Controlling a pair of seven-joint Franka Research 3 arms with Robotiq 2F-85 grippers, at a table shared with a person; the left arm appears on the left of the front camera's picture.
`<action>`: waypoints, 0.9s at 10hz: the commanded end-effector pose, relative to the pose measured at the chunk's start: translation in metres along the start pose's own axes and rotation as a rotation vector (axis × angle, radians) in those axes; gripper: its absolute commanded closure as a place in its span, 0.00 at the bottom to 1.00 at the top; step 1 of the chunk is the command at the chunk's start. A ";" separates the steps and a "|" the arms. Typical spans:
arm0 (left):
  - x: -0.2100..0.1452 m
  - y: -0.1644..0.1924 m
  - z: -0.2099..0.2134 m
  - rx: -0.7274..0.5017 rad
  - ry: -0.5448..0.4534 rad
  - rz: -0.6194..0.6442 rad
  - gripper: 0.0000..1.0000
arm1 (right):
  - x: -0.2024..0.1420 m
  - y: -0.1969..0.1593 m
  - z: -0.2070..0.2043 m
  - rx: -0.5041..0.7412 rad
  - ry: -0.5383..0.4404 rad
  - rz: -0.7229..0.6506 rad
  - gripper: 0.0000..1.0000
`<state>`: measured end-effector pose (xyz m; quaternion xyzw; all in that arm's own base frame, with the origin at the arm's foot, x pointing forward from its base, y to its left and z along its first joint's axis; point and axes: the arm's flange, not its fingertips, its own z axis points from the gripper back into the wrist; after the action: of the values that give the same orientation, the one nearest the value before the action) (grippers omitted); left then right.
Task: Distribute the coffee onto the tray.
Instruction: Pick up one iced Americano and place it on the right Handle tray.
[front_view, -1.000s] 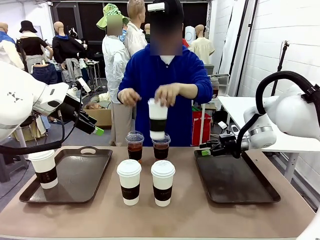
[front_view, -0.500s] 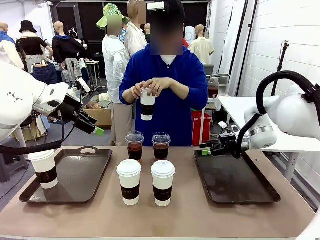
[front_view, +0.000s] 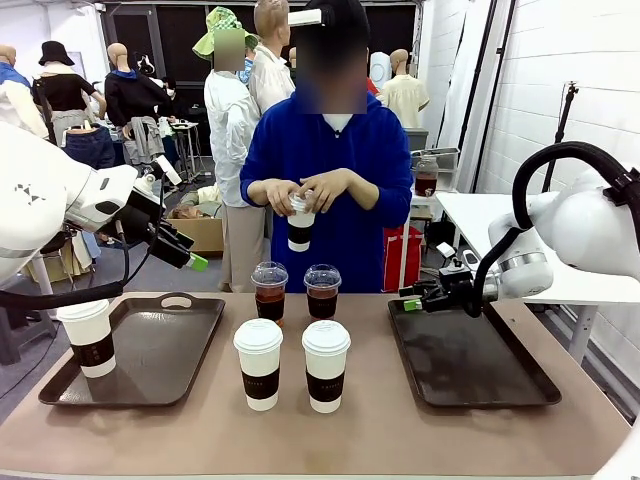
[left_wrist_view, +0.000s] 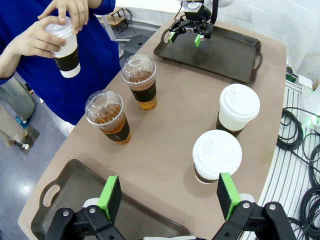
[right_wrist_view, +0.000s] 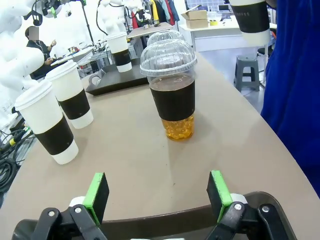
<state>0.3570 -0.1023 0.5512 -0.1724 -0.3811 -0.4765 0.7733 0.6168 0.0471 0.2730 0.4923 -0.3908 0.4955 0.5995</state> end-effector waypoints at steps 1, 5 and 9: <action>-0.002 0.003 -0.001 -0.015 -0.012 -0.007 0.00 | 0.000 -0.002 -0.001 -0.007 0.009 0.013 0.00; -0.002 0.003 -0.001 -0.015 -0.012 -0.007 0.00 | 0.000 -0.002 -0.001 -0.007 0.009 0.013 0.00; -0.002 0.003 -0.001 -0.015 -0.012 -0.007 0.00 | 0.001 -0.007 -0.008 -0.017 -0.011 0.016 0.00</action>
<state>0.3570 -0.1023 0.5512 -0.1726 -0.3811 -0.4763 0.7733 0.6172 0.0486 0.2730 0.4929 -0.3915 0.4953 0.5988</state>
